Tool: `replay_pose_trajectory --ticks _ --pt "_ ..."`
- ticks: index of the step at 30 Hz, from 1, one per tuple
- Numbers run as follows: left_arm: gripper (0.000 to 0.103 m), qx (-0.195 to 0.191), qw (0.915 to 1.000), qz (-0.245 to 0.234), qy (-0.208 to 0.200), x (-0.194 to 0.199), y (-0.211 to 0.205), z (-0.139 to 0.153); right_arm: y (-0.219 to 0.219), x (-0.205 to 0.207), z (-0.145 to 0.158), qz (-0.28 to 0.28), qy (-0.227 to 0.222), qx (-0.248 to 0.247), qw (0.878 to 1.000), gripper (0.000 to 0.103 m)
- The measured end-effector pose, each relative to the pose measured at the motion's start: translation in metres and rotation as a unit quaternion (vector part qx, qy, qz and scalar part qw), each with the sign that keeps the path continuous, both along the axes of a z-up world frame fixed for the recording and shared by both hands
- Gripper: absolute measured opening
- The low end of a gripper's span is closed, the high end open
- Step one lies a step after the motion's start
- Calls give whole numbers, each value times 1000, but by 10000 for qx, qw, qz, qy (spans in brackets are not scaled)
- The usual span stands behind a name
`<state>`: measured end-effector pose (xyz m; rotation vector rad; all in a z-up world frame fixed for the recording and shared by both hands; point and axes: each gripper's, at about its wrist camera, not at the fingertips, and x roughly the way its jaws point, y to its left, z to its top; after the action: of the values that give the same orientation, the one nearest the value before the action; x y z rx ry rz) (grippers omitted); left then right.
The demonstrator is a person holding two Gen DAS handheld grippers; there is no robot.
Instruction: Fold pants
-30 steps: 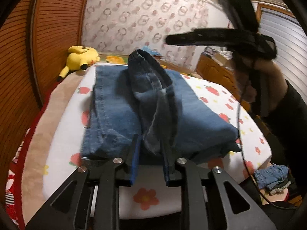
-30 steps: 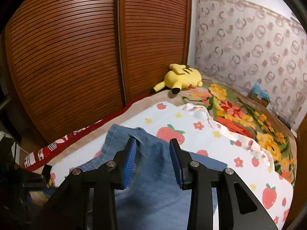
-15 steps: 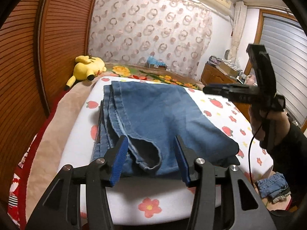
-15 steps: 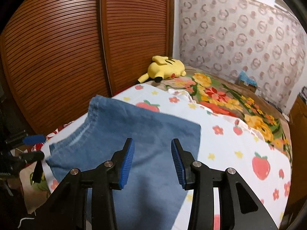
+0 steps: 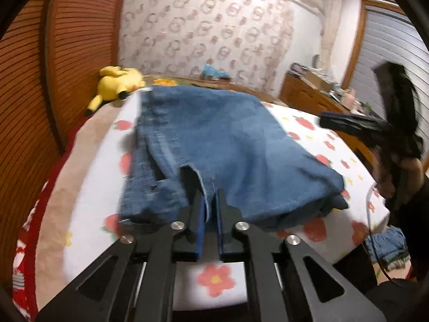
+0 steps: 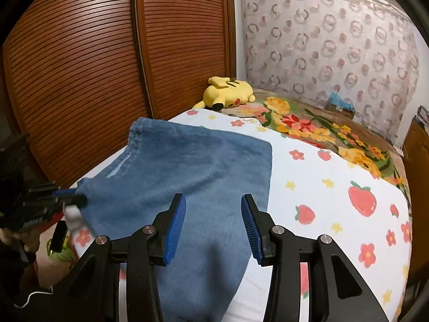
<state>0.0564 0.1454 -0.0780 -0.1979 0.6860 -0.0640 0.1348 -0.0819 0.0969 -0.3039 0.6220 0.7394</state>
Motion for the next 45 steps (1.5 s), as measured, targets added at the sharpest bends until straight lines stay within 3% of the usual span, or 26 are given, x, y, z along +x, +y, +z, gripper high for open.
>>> replay_pose_trajectory --ticks 11,15,17,22,29,35,37,40,42,45 --pt "8 48 9998 180 48 -2 12 5 -22 -29 -25 -190 283 81 9994 45" --pt "34 175 9996 202 2 8 14 14 -25 -31 -37 -253 380 30 9990 45" --pt "41 267 9995 175 -20 16 16 16 -24 -31 -42 -301 395 -17 9988 45" --pt "42 369 9992 144 -95 41 24 21 -18 -25 -57 -368 463 -66 9982 45" --pt "35 717 9969 -116 315 100 31 9 -10 -23 -69 -437 263 -211 9985 47" --pt "35 801 9925 -68 917 141 45 -14 -16 -23 -71 -444 331 -18 9985 47" --pt "35 709 9929 -139 945 144 47 -18 -16 -24 -72 -441 274 -32 9986 47" --pt "21 667 9934 -191 911 146 47 -21 -17 -23 -74 -438 262 -16 9987 47" --pt "6 618 9945 -230 818 143 47 -18 -17 -23 -74 -433 316 25 9986 47" --pt "4 763 9956 -119 532 133 48 -3 -18 -22 -75 -435 370 64 9983 47"
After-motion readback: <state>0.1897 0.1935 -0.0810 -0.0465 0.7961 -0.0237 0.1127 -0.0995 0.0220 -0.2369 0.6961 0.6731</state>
